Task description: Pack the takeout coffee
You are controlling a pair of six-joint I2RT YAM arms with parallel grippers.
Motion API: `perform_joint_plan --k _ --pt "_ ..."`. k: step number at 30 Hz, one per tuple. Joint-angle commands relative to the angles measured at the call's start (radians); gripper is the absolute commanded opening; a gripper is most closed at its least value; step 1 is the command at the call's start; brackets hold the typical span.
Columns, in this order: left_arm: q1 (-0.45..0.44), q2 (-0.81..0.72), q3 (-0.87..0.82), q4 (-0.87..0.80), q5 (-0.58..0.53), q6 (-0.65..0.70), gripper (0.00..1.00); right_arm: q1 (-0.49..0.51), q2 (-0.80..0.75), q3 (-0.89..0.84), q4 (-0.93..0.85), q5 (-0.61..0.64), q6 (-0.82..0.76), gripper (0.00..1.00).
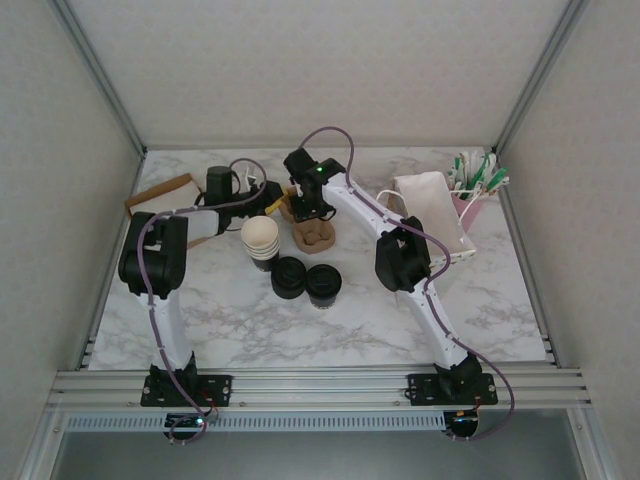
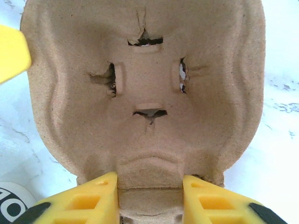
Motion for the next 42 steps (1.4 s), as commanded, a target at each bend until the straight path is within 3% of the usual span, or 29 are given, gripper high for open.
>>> perform_joint_plan --k 1,20,42 --pt "-0.002 0.024 0.04 -0.045 -0.018 0.039 0.54 -0.013 -0.055 -0.015 -0.007 0.013 0.017 0.32" --pt "-0.011 0.043 0.076 -0.1 -0.015 0.052 0.59 -0.018 -0.042 -0.007 -0.003 -0.013 0.018 0.32" --pt "-0.027 0.047 0.089 -0.083 0.008 0.046 0.56 -0.02 -0.034 -0.009 0.0 -0.042 0.022 0.32"
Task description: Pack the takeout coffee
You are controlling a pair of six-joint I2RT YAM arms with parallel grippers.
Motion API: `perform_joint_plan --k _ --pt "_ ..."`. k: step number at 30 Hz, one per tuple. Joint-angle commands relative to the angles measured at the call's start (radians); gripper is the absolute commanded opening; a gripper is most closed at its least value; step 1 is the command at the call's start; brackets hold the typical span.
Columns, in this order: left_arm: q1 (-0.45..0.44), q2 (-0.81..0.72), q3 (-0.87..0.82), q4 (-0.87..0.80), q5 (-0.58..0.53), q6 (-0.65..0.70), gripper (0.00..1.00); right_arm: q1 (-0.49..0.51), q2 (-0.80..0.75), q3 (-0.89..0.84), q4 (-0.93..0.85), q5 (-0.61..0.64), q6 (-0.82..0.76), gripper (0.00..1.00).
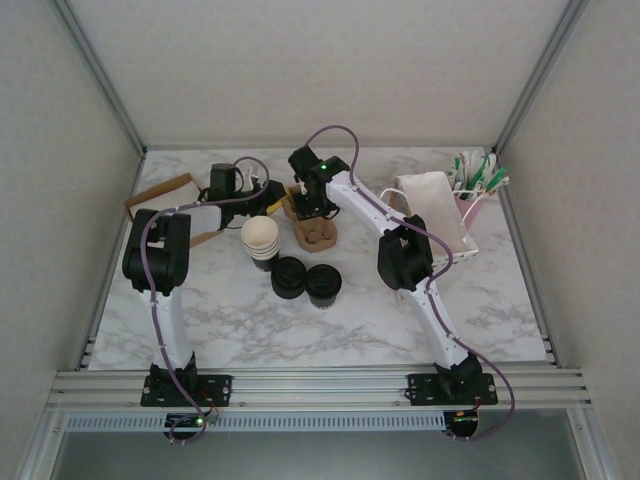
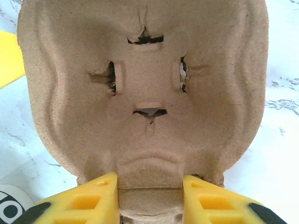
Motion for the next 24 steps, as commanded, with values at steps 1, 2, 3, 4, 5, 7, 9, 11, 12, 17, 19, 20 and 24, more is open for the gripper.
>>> perform_joint_plan --k 1,2,3,4,5,7,9,11,12,17,19,20,24 --pt "-0.015 0.015 0.027 0.014 0.016 0.009 0.56 -0.001 -0.026 0.001 -0.001 -0.022 0.007 0.32" --pt "-0.015 0.014 0.025 0.013 0.017 0.01 0.56 -0.001 -0.025 0.001 0.002 -0.023 0.007 0.32" --pt "-0.015 0.013 0.024 0.013 0.017 0.011 0.55 -0.002 -0.024 0.001 0.002 -0.022 0.007 0.32" --pt "-0.014 0.011 0.023 0.013 0.017 0.012 0.55 -0.001 -0.023 0.001 -0.001 -0.022 0.007 0.32" --pt "-0.015 0.008 0.022 0.01 0.017 0.014 0.54 -0.001 -0.022 0.001 -0.001 -0.021 0.006 0.32" --pt "-0.014 0.001 0.016 0.007 0.014 0.018 0.54 -0.001 -0.023 0.002 -0.002 -0.018 0.007 0.32" --pt "-0.014 -0.002 0.011 0.005 0.013 0.022 0.54 -0.002 -0.022 0.0 -0.002 -0.018 0.007 0.32" --pt "-0.013 -0.004 0.01 0.001 0.013 0.023 0.54 -0.002 -0.022 0.001 -0.003 -0.016 0.006 0.32" --pt "-0.014 -0.008 0.009 0.001 0.014 0.025 0.54 -0.002 -0.022 0.001 -0.003 -0.016 0.006 0.32" --pt "-0.013 -0.025 0.001 -0.016 0.008 0.037 0.54 -0.002 -0.021 0.001 -0.003 -0.015 0.007 0.32" --pt "-0.013 -0.03 -0.002 -0.019 0.006 0.04 0.54 -0.002 -0.021 0.003 -0.003 -0.015 0.008 0.32" --pt "-0.014 -0.032 -0.004 -0.019 0.006 0.04 0.54 -0.001 -0.021 0.003 -0.004 -0.014 0.008 0.32" --pt "-0.013 -0.035 -0.009 -0.024 0.006 0.046 0.54 -0.001 -0.022 0.002 -0.003 -0.014 0.008 0.32"
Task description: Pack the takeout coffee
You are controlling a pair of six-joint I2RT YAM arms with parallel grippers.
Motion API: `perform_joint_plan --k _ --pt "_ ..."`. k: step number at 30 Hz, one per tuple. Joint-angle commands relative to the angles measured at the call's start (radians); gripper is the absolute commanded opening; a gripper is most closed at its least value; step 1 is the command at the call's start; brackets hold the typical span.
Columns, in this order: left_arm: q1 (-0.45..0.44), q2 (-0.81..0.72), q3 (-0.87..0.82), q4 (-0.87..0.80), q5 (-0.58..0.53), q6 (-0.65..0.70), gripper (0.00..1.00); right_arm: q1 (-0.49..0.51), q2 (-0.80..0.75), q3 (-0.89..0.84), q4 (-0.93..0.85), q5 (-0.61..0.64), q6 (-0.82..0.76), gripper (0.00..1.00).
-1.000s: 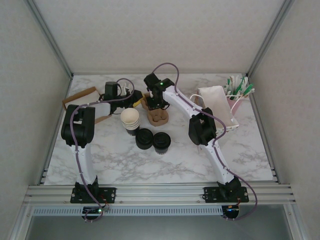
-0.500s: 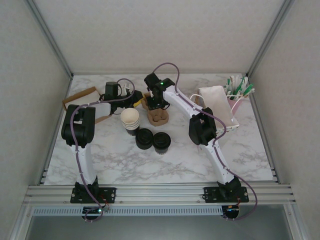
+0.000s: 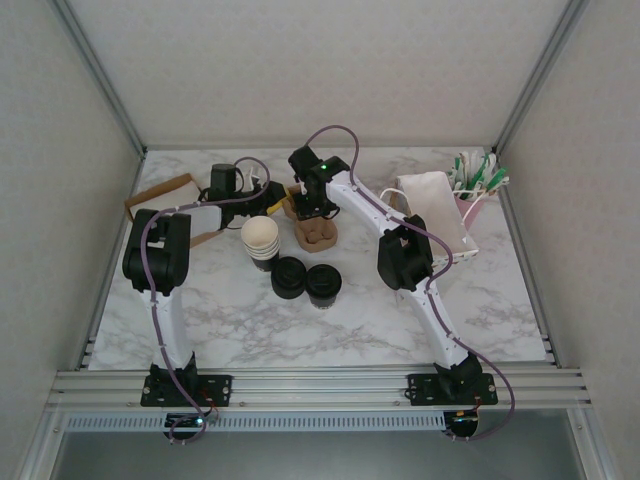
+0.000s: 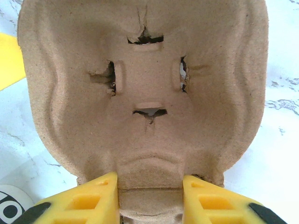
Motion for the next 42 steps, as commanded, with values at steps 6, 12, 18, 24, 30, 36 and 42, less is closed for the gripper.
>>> perform_joint_plan --k 6,12,18,24,30,36,42 --pt "-0.008 -0.055 -0.015 -0.038 0.0 0.044 0.54 -0.002 -0.019 0.004 -0.005 -0.011 0.008 0.32" --pt "0.001 -0.072 -0.023 -0.046 -0.003 0.051 0.54 -0.001 -0.017 0.007 -0.007 -0.009 0.008 0.32" --pt "-0.001 -0.073 -0.023 -0.038 0.005 0.047 0.54 -0.001 -0.015 0.008 -0.009 -0.01 0.009 0.32" --pt "-0.002 -0.061 -0.012 -0.042 0.005 0.048 0.54 -0.002 -0.015 0.012 -0.008 -0.012 0.01 0.32" --pt "-0.008 -0.032 0.01 -0.044 0.013 0.047 0.54 -0.002 -0.01 0.018 -0.01 -0.018 0.007 0.32" --pt "-0.014 -0.011 0.034 -0.052 0.016 0.048 0.54 -0.001 -0.007 0.021 -0.014 -0.022 0.005 0.32" --pt "-0.022 0.002 0.045 -0.055 0.017 0.049 0.54 -0.002 -0.002 0.024 -0.014 -0.027 0.005 0.32"
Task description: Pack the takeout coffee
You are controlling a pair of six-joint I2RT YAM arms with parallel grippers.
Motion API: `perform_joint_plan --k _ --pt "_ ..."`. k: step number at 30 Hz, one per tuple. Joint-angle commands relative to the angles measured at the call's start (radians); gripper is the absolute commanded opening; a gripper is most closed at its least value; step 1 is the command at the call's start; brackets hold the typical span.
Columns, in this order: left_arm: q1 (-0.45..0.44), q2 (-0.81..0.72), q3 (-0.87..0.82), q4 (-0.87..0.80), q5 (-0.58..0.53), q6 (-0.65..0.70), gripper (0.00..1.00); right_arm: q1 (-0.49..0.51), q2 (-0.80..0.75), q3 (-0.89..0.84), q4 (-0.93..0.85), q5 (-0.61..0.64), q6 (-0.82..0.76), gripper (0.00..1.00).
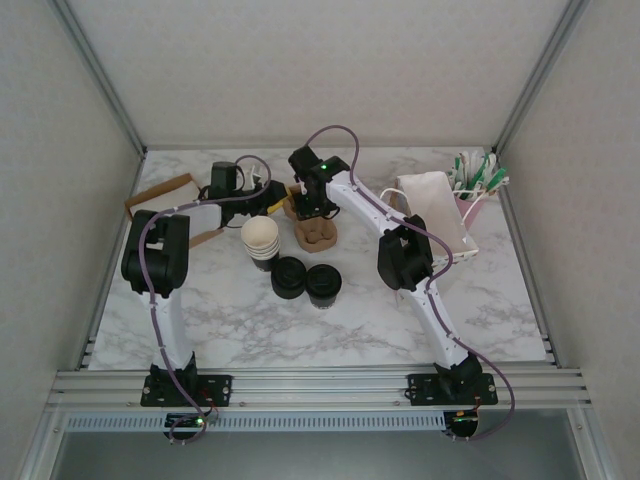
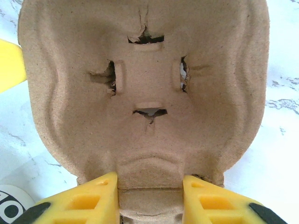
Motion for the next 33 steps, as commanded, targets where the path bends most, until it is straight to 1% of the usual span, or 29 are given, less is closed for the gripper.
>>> perform_joint_plan --k 1,17,33 --pt "-0.015 0.023 0.032 -0.011 0.016 0.019 0.54 -0.001 -0.002 0.026 -0.014 -0.023 0.002 0.32" --pt "-0.016 0.026 0.01 -0.018 0.017 0.025 0.54 -0.001 0.0 0.036 -0.018 -0.017 0.004 0.32" --pt "-0.021 -0.011 -0.031 -0.015 0.018 0.025 0.54 -0.001 0.011 0.042 -0.018 -0.013 0.011 0.32"
